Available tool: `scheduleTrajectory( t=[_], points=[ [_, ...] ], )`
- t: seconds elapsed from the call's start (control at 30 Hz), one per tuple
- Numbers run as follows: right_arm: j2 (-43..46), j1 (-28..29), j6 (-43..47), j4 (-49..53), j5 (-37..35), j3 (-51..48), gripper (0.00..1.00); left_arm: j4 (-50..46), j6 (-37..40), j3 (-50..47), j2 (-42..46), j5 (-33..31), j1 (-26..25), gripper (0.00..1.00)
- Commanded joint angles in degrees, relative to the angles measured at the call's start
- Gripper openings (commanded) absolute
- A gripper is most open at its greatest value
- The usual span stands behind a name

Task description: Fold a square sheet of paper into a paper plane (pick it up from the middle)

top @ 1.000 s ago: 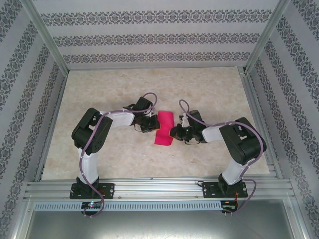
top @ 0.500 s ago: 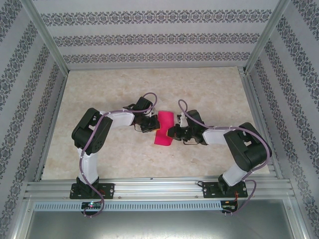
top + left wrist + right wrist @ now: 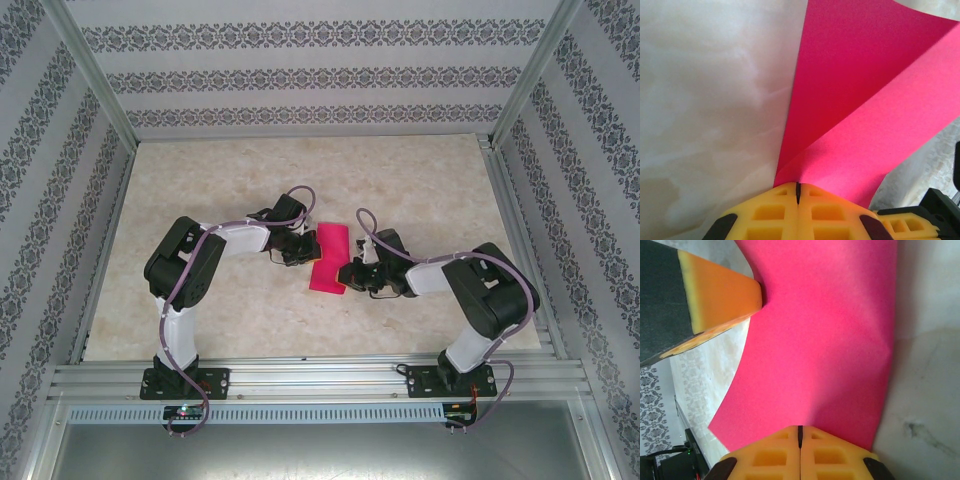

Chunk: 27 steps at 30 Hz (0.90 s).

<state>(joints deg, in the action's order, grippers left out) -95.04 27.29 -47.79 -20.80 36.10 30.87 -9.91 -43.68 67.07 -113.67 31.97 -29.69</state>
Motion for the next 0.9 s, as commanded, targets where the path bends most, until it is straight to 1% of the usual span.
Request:
scheduleTrajectory(
  t=[0.0,0.13,0.4,0.53,0.63,0.8,0.87],
  points=[
    [4.9,0.9,1.3,3.6,-0.9,0.2,0.07,-4.9,1.5,-0.2,-2.8,-2.8,-0.9,0.0],
    [5.8,1.8,1.3,4.3,-1.1,-0.2,0.07,-5.0,1.4,-0.2,-2.9,-2.8,-0.9,0.0],
    [1.3,2.6,0.8,1.7,-1.9,-3.4,0.07,-4.9,1.4,-0.2,-2.8,-2.8,-0.9,0.0],
    [0.8,2.6,0.7,1.8,-2.4,-4.3,0.07,-4.9,1.4,-0.3,-2.8,-2.9,-0.9,0.0],
    [2.7,2.7,0.5,2.5,-2.4,-3.8,0.07,-4.9,1.5,-0.2,-2.8,-2.8,-0.9,0.0],
    [8.5,3.3,1.3,6.1,-2.6,-2.2,0.07,-5.1,1.5,-0.2,-2.8,-2.8,-0.9,0.0],
    [9.2,3.5,1.5,6.1,-2.4,-2.3,0.07,-5.0,1.5,-0.1,-2.8,-2.7,-0.9,0.0]
  ],
)
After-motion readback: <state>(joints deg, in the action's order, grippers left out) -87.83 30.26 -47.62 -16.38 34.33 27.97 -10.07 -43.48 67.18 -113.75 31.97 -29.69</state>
